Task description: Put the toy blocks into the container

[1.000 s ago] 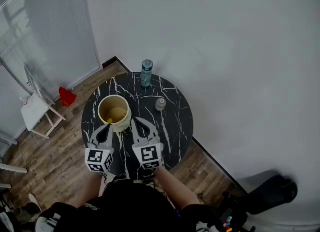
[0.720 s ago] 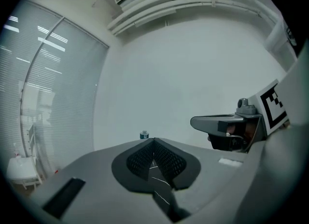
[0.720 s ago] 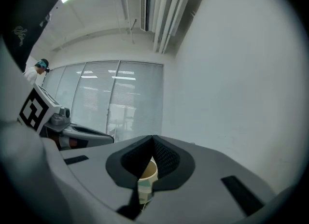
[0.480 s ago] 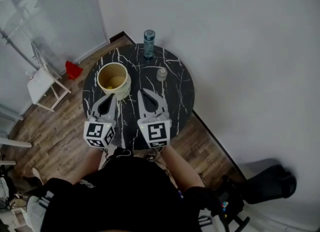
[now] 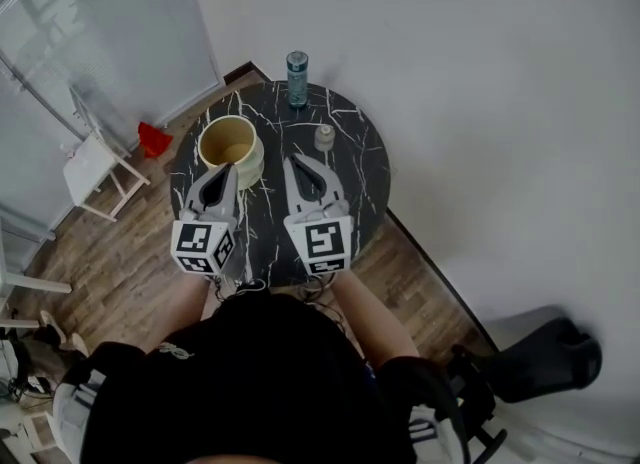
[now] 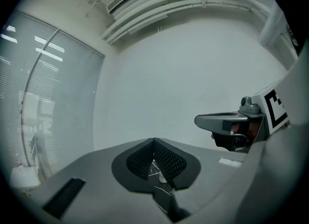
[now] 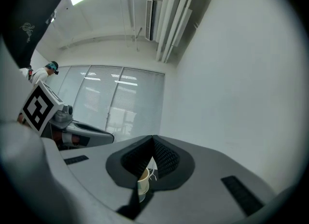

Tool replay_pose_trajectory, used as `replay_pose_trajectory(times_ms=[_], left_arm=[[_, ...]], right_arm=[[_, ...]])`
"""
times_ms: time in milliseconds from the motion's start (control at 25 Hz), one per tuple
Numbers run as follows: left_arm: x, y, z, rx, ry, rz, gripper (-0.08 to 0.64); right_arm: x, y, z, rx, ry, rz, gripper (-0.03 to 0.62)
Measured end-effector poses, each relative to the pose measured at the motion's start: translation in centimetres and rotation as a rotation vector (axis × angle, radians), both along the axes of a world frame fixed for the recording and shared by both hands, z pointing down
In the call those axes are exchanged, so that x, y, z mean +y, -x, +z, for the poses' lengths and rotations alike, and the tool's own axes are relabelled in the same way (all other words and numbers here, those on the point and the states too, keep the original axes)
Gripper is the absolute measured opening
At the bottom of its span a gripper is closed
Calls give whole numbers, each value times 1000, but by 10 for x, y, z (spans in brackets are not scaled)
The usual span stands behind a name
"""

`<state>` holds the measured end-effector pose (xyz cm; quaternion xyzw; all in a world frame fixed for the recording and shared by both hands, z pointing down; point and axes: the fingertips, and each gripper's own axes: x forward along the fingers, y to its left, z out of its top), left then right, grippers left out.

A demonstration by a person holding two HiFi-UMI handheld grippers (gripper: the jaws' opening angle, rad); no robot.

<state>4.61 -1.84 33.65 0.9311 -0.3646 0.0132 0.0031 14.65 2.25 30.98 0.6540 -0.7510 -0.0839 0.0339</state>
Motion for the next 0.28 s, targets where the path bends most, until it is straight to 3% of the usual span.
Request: replay_pose_trajectory(times_ms=[280], left_arm=[[10, 10, 1, -16, 17, 16, -2]], right_arm=[[1, 12, -7, 74, 1, -49, -3]])
